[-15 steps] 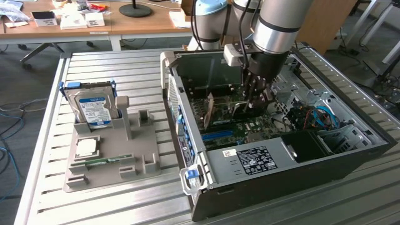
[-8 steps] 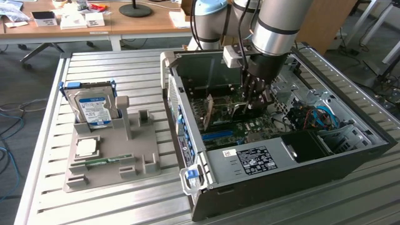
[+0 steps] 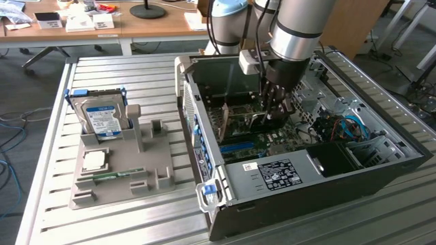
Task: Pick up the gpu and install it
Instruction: 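Insert the gpu into the slot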
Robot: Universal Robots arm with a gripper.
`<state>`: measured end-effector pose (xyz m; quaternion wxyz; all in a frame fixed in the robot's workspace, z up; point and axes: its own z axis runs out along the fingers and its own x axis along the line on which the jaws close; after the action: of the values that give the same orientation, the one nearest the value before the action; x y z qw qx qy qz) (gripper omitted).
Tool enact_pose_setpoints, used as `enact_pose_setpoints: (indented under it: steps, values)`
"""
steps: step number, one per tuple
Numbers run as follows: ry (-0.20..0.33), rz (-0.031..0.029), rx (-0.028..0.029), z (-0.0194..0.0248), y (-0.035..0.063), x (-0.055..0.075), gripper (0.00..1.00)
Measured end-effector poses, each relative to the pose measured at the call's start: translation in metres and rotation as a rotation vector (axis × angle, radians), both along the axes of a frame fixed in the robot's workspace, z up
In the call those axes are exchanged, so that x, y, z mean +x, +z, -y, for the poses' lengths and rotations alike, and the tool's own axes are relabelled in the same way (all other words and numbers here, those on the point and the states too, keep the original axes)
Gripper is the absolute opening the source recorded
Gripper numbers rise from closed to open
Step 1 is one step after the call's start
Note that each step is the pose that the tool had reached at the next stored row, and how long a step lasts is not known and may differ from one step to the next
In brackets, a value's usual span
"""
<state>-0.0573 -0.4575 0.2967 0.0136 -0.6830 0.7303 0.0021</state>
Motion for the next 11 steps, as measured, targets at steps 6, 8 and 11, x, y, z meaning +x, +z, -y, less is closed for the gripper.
enact_pose_setpoints:
  steps: [6,8,11]
  values:
    - [0.0,0.0,0.0,0.0,0.0,-0.001,0.27]
    - [0.0,0.0,0.0001,0.0001,-0.0006,-0.0011,0.27]
    - [0.0,0.0,-0.0001,0.0,-0.0037,-0.0012,0.27]
